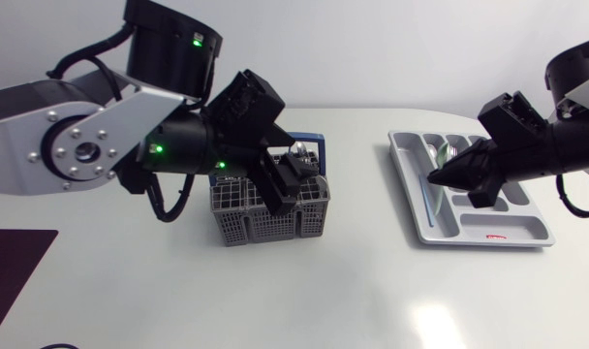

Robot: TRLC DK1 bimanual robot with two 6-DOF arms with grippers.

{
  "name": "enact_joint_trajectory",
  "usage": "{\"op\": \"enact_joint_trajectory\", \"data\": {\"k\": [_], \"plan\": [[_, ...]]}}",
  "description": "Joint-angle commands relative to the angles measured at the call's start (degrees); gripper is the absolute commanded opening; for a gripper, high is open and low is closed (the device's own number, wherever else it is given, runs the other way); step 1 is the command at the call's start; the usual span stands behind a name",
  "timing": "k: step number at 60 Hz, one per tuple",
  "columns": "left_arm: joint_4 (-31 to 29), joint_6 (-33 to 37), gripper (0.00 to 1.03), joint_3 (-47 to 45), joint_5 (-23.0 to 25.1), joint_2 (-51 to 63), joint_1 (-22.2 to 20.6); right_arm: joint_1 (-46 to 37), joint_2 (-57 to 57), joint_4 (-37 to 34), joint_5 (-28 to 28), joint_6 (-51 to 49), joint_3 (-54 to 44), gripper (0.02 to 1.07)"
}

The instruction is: Unload the cutlery basket into the drawer organizer.

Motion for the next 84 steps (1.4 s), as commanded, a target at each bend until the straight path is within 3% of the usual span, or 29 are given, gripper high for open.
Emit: {"op": "enact_joint_trajectory", "data": {"k": [1, 24, 32, 50, 74, 79, 84], "plan": [[-1.61, 5.11, 0.92, 3.70, 1.18, 2.93, 0.40, -4.34, 2.77, -1.66, -0.69, -11.57, -0.97, 0.13], [-8.47, 15.83, 0.92, 8.62, 1.27, 8.65, -1.36, -15.33, 9.80, -1.49, 0.54, -33.45, 0.43, 0.12], [-10.84, 19.35, 0.92, 9.94, 1.27, 9.97, -1.89, -18.05, 12.44, 2.38, 2.91, -39.78, -0.36, 0.11], [-15.76, 28.49, 0.92, 11.96, -0.93, 11.99, -3.38, -20.34, 19.38, 13.63, 12.75, -51.47, -2.73, 0.10], [-19.19, 32.62, 0.92, 14.51, -1.90, 14.54, -4.26, -20.95, 24.92, 16.62, 23.13, -61.93, -4.40, 0.09], [-19.80, 33.06, 0.92, 15.12, -1.98, 14.98, -4.44, -20.95, 25.80, 17.50, 24.97, -62.02, -4.67, 0.15], [-19.89, 33.23, 0.92, 15.30, -2.25, 15.15, -4.70, -20.87, 25.89, 19.08, 25.15, -61.93, -5.37, 0.31]]}}
